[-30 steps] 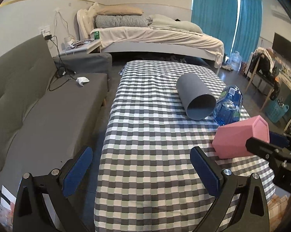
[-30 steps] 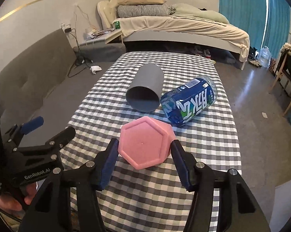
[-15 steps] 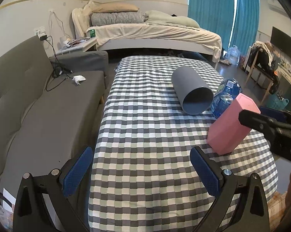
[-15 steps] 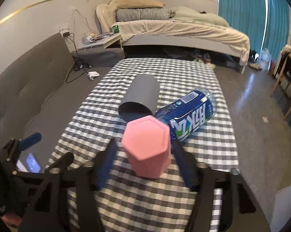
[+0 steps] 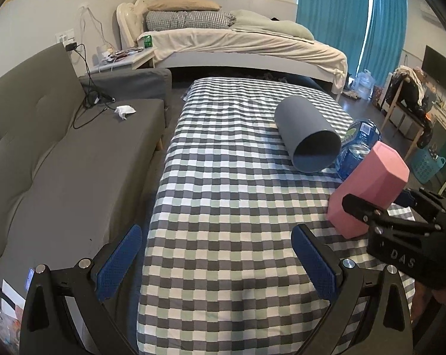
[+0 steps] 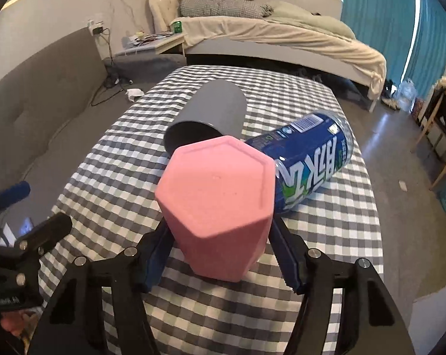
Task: Flip cup upside down
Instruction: 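Rotate the pink cup with the right tool, lower it upside down, open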
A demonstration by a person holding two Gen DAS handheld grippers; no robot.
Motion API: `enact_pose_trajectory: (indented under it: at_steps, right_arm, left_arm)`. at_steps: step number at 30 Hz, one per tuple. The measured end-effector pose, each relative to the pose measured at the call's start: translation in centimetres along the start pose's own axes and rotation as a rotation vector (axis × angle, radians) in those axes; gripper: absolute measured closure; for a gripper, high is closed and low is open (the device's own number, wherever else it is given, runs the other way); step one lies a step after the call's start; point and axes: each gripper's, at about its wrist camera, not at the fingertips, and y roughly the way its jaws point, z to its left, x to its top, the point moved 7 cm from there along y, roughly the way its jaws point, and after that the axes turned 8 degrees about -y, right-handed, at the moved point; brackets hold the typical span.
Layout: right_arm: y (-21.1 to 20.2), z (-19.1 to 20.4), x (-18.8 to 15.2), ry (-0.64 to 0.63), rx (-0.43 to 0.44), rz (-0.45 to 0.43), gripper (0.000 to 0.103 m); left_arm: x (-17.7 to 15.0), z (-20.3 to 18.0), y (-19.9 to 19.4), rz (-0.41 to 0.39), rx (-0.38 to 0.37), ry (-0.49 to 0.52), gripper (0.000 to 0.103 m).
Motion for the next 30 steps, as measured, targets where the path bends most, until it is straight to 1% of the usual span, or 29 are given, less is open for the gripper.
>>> enact_pose_trajectory:
  at_steps: [3,6,14,15,16,17,19,23,30]
  right_arm:
    - [0.0,1.1,0.2,-0.027,0.036,-0.015,0.04]
    - [0.4,2.0,0.5,-0.082,0.012,-0.016,0.04]
    - [0.6,2.0,0.5,-0.063,0.025,-0.005,0.039]
    - [0.4,1.8,0.4,-0.052,0.026,-0.004,0.037]
    - [0.2,1.5,0.4,-0.044,0.022,-0.005,0.031]
    - [-0.3,1.2,0.3,-0.032,0.022,-0.013,0.027]
    - [-1.5,0.6,0.2,-0.014,0.027,-0.031,0.025]
    - [-4.2,0.0,-0.1,-0.004,0.013,-0.069,0.025]
    - [-9.9,-2.5,-0.5,0.044,-0.057,-0.173,0.025]
  left_arm:
    - [0.2,0.2,0.3,0.005,0.002,-0.011,0.0]
    - [0.0,0.3,0.7,0.02,-0.002,-0.014,0.0]
    - [0.1,-0.5,0.8,0.023,-0.015,0.003,0.0]
    - [0.2,-0.5,0.7,0.023,-0.02,0.001,0.0]
    - [0.2,-0.6,0.6,0.022,-0.023,-0.003,0.0]
    - [0.3,-0.6,0.4,0.021,-0.026,-0.01,0.0]
    - [0.5,-0.6,0.2,0.021,-0.031,-0.019,0.0]
    - [0.9,-1.1,-1.0,-0.005,-0.033,-0.021,0.0]
    - [2.3,-3.2,-4.9,-0.113,-0.065,0.001,0.0]
